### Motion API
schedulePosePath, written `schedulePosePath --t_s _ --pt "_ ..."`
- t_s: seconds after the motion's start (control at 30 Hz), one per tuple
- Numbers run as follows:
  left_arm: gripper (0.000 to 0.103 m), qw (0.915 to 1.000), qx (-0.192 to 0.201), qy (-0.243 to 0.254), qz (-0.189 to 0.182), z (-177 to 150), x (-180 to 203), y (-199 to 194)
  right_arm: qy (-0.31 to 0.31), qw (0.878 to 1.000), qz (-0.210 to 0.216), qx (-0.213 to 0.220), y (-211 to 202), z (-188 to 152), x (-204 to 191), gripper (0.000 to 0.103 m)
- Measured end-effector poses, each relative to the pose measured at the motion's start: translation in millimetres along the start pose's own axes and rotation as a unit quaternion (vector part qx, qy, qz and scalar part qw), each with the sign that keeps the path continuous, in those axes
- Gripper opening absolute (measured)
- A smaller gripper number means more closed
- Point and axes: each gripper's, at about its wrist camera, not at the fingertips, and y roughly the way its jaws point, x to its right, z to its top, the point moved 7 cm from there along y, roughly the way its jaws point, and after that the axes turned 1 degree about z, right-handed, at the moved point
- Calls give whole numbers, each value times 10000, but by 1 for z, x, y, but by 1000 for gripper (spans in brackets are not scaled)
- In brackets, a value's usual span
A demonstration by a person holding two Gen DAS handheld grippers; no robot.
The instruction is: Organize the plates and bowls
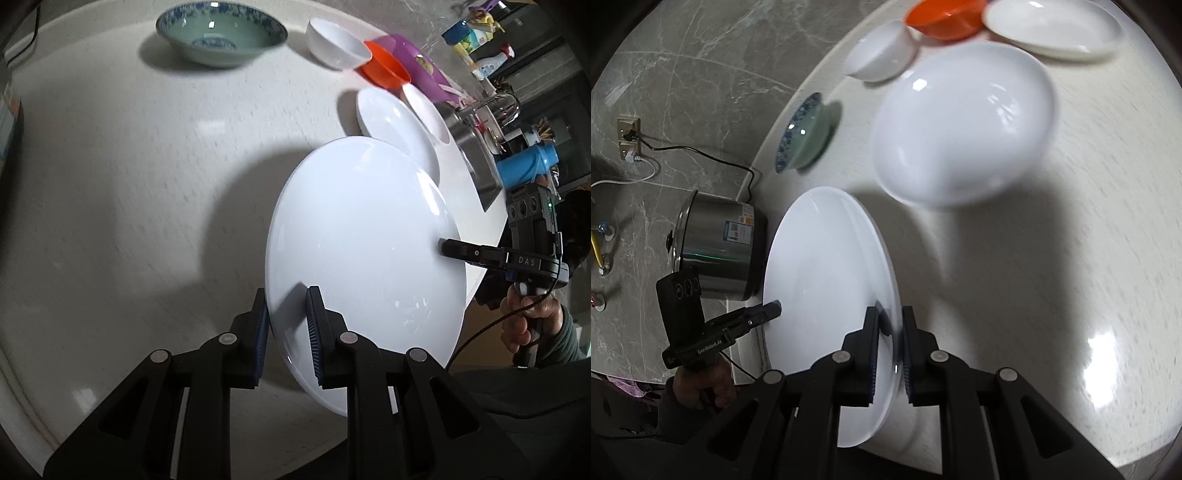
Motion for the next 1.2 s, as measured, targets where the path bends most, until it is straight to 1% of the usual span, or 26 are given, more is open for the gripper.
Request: schedulePosePath --t_s 0.17,0.33,0.47,0.57,0.63,0.9,1.03,1.1,1.13,1.17,1.2 --pt "18 9999 -76 -62 66 -18 12 13 -114 9999 -35 -72 -2 -8 13 14" --pt "18 9999 -101 -71 84 -25 16 28 -106 9999 -60 -91 -5 -11 26 14" --pt "18 9998 -118 -96 117 -31 16 32 -199 9997 -106 -137 -3 -11 30 14" --pt "18 9998 -106 -116 138 -32 14 35 -228 9995 -122 -188 0 -12 33 14" --pt "19 9998 -92 -92 165 -27 14 37 -218 9995 -99 -200 1 -14 34 14" --pt "19 9999 -29 -65 122 -24 15 38 -324 9994 -27 -115 0 -13 32 14" --pt "19 9999 43 -72 97 -20 11 36 -330 9994 -13 -42 -1 -12 31 16" --pt "21 9998 161 -117 85 -16 8 30 -347 9994 -34 1 -1 -12 30 16" --pt "23 9997 202 -142 64 -15 7 28 -358 9993 -38 32 -2 -12 30 17" --pt "29 9995 270 -167 19 -12 6 23 -347 9994 -24 84 -3 -11 30 22" --pt "34 9993 339 -177 -5 -10 5 19 -330 9994 -2 134 -6 -10 30 32"
